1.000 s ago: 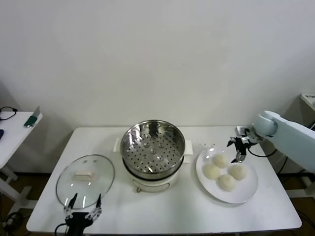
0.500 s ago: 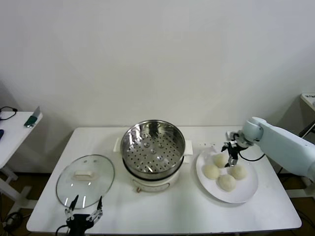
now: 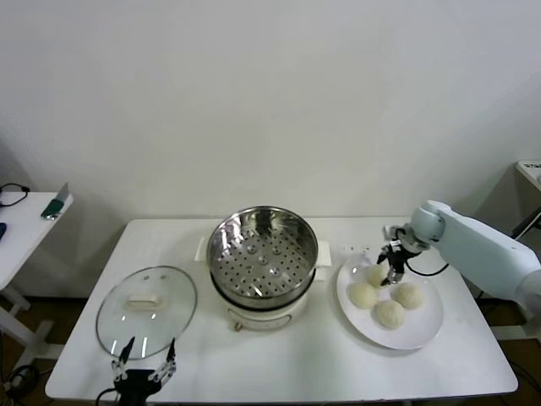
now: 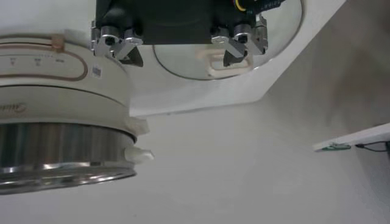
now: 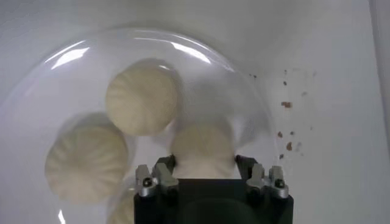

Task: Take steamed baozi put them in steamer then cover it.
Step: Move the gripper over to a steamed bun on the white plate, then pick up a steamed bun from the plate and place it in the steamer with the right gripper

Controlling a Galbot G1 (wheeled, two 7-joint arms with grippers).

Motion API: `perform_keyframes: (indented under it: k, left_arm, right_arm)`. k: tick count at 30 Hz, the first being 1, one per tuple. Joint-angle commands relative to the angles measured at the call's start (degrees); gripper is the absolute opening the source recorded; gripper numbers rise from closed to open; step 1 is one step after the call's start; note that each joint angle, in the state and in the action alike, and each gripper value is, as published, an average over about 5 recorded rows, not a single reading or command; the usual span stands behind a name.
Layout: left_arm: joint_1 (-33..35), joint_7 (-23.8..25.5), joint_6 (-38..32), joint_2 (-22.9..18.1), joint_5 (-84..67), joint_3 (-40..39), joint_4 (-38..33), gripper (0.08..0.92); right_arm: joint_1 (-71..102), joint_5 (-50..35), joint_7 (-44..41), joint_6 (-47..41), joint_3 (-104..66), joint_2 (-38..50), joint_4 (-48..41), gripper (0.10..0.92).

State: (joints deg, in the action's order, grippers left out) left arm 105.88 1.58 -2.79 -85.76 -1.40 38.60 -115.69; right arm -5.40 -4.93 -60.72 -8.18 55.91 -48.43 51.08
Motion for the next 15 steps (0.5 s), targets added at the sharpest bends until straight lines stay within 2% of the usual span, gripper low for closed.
perform_keyframes:
  k: [1,10,15]
  left_arm:
    - [-0.1,0.0,0.2,-0.3,0.1,-0.1,-0.2,0.823]
    - [-0.4,0.0,0.4,0.0,0.1,-0.3,-0.1,0.823]
    - [-0.7,0.0,0.5,0.1,0.2,-0.5,-0.2,0.823]
  right_arm:
    - [-4.3,0.7,-1.7,3.4,1.8,-0.3,0.2,0.654]
    - [-35.3,-7.1,-7.6,17.3,18.9,-4.1,6.6,0.653]
    - [-46.5,-5.5,-9.4,26.8,21.1,-10.8,13.7,0.653]
